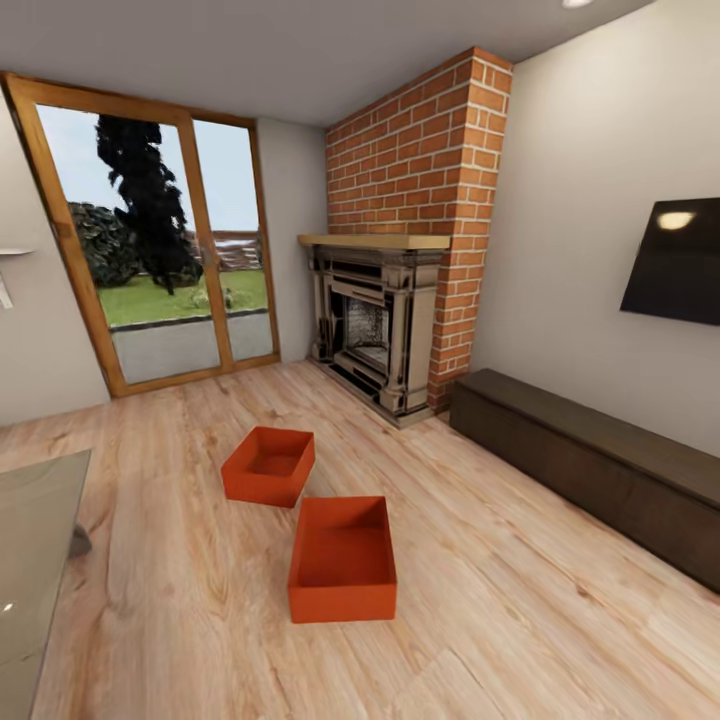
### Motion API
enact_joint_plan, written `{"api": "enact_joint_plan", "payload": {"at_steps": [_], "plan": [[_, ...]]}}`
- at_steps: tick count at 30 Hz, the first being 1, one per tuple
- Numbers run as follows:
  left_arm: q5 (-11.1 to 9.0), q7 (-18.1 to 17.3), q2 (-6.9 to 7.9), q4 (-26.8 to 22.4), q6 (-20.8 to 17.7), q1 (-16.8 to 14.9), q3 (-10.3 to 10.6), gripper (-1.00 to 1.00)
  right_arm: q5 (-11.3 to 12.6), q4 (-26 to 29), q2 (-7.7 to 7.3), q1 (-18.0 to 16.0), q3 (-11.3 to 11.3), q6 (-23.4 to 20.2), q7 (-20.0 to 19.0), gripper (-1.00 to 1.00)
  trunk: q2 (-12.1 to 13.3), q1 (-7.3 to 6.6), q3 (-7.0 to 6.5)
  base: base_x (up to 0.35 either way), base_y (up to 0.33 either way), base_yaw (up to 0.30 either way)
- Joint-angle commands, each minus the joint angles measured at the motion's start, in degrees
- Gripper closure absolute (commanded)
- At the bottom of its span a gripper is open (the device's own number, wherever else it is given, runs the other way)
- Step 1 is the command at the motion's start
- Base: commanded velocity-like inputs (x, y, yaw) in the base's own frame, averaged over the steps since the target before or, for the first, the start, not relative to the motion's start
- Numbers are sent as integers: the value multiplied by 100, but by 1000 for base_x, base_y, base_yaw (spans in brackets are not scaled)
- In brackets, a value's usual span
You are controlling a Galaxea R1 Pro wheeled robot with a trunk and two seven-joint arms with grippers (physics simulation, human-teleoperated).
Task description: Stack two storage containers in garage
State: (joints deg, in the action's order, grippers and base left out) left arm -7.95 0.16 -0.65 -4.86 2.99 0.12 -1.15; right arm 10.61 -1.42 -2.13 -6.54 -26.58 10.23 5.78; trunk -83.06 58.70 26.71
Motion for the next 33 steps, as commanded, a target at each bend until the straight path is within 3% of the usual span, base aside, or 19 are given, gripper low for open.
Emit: {"api": "enact_joint_plan", "payload": {"at_steps": [1, 33], "plan": [[-40, 2, -1, -6, 9, 1, -8, -100, 55, -16, 2, -6, -49, 32, 2, -100, -2, 3, 5, 323, 0, 0], [-31, 2, 4, -9, 44, 1, -17, -100, 46, -16, 26, -6, -67, 32, 2, -100, -2, 3, 5, 323, 0, 0]]}}
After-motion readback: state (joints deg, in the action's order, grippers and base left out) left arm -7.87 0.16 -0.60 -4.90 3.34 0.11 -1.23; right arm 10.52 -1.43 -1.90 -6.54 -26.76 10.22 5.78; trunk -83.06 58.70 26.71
